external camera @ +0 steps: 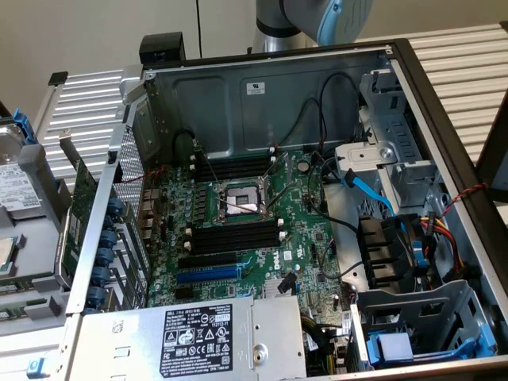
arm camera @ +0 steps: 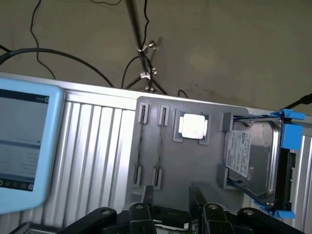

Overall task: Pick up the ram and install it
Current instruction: 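Pick up the ram and move it above insertion slot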

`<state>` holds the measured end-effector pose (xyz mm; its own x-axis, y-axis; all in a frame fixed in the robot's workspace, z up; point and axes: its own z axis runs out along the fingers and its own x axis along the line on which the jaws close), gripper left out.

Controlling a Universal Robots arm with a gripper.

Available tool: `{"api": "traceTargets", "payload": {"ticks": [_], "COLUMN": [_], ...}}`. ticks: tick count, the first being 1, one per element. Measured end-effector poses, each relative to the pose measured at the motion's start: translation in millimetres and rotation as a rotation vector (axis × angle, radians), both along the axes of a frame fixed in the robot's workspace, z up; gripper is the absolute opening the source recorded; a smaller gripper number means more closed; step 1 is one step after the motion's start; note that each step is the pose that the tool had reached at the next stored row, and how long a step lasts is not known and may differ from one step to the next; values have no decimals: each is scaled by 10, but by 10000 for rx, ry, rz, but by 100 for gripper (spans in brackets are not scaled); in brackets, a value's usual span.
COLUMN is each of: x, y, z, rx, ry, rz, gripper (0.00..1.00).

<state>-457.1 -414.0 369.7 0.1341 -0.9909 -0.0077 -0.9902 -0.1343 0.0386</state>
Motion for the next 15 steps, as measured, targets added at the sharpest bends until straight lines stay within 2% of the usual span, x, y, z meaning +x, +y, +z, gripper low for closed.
{"api": "traceTargets", "payload": {"ticks": [4, 10, 15], "x": [-21, -21, -15], "y": [-28, -161, -202], "z": [-68, -176, -268], "rx": [-1, 9, 34], "ry": [1, -36, -38], "rz": [79, 80, -43], "gripper": [42, 42, 42]}}
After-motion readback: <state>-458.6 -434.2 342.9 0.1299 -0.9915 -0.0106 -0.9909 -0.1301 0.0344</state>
